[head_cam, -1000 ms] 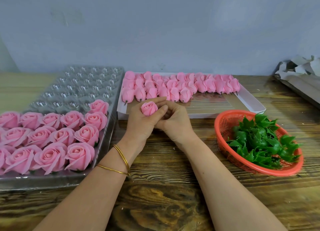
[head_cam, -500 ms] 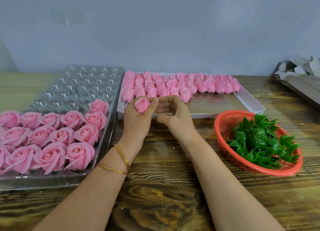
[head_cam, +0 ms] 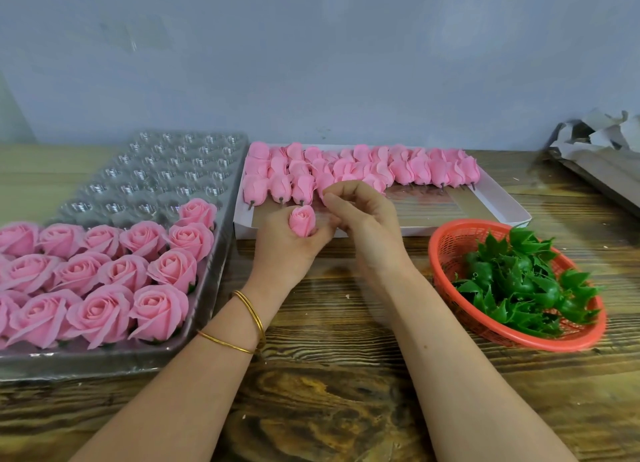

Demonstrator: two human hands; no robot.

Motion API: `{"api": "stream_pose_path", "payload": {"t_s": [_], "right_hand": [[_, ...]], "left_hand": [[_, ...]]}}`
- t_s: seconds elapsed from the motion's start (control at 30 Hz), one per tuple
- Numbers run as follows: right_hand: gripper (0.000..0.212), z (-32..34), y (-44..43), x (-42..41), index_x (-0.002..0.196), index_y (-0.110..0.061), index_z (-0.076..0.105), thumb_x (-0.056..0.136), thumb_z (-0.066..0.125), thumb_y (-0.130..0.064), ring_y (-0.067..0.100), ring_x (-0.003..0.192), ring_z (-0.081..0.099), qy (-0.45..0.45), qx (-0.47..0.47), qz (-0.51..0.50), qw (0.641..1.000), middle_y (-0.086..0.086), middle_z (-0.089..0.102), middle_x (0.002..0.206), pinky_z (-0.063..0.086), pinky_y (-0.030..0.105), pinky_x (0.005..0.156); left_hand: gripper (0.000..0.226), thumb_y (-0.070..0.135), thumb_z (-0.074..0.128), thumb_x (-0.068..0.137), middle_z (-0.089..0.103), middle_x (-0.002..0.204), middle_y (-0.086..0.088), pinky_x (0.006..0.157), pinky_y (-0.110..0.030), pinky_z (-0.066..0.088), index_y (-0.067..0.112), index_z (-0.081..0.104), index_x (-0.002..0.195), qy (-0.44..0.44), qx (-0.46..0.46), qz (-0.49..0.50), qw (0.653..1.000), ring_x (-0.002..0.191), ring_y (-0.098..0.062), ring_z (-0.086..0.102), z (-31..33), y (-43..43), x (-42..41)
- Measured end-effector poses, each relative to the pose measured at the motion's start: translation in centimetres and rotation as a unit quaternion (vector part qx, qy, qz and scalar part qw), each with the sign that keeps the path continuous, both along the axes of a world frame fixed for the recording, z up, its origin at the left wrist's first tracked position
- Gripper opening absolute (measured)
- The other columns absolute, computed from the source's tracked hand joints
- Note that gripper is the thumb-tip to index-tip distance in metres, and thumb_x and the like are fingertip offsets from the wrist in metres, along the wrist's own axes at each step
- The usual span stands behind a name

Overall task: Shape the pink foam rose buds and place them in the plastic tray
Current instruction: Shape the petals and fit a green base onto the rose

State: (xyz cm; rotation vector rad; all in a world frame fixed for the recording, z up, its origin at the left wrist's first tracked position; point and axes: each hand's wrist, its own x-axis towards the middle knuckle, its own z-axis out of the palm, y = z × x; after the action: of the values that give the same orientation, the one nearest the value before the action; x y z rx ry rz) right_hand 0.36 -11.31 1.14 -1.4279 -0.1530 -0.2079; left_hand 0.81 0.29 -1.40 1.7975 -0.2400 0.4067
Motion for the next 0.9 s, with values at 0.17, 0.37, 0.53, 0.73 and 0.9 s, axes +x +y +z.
{"api": "stream_pose_path", "payload": {"t_s": [0.17, 0.37, 0.53, 0.73, 0.9], "right_hand": [[0.016, 0.1, 0.5, -0.3, 0.079, -0.013, 0.067, 0.089, 0.065, -0.001, 0.001, 0.066, 0.054, -0.021, -0.013, 0.021, 0.999, -0.009, 0.062, 0.068, 0.045, 0.015, 0.065], [0.013, 0.0, 1.4, -0.6, 0.083, -0.013, 0.072, 0.088, 0.067, -0.002, 0.004, 0.073, 0.062, -0.040, -0.039, 0.039, 0.998, -0.003, 0.068, 0.075, 0.052, 0.021, 0.073], [0.011, -0.2, 1.7, -0.9, 0.093, 0.000, 0.074, 0.091, 0.064, -0.004, 0.012, 0.084, 0.063, -0.051, -0.073, 0.035, 0.995, 0.007, 0.069, 0.082, 0.053, 0.037, 0.086], [0.016, -0.6, 1.7, -0.8, 0.104, -0.006, 0.074, 0.089, 0.068, -0.008, 0.004, 0.089, 0.066, -0.042, -0.090, 0.039, 0.994, 0.003, 0.073, 0.095, 0.054, 0.027, 0.088], [0.026, -1.1, 1.8, -0.6, 0.113, -0.008, 0.072, 0.088, 0.072, -0.016, 0.001, 0.098, 0.064, -0.052, -0.145, 0.043, 0.987, 0.002, 0.072, 0.108, 0.050, 0.021, 0.092]], "left_hand": [[0.013, 0.017, 0.079, 0.076, 0.073, 0.078, -0.003, 0.074, -0.041, 0.056, 0.013, 0.072, 0.085, 0.022, 0.018, -0.019, 0.999, 0.078, -0.016, 0.068, 0.0, -0.2, -0.2], [0.016, 0.006, 0.073, 0.071, 0.072, 0.075, 0.002, 0.071, -0.039, 0.059, 0.020, 0.073, 0.079, -0.008, 0.048, -0.030, 0.998, 0.078, -0.010, 0.069, 0.0, -0.4, 0.4], [0.033, 0.008, 0.061, 0.076, 0.063, 0.064, 0.023, 0.059, -0.009, 0.048, 0.038, 0.062, 0.061, -0.042, 0.076, -0.005, 0.996, 0.071, 0.006, 0.062, 0.2, -0.4, 0.2], [0.020, 0.026, 0.049, 0.074, 0.064, 0.061, 0.019, 0.056, -0.010, 0.047, 0.033, 0.060, 0.059, -0.030, 0.088, 0.018, 0.996, 0.067, 0.004, 0.062, -0.1, -0.6, 0.3], [0.018, 0.029, 0.045, 0.083, 0.055, 0.074, 0.011, 0.074, -0.029, 0.050, 0.023, 0.061, 0.078, 0.005, 0.055, 0.030, 0.998, 0.079, -0.016, 0.061, -0.2, -0.9, 0.3]]}}
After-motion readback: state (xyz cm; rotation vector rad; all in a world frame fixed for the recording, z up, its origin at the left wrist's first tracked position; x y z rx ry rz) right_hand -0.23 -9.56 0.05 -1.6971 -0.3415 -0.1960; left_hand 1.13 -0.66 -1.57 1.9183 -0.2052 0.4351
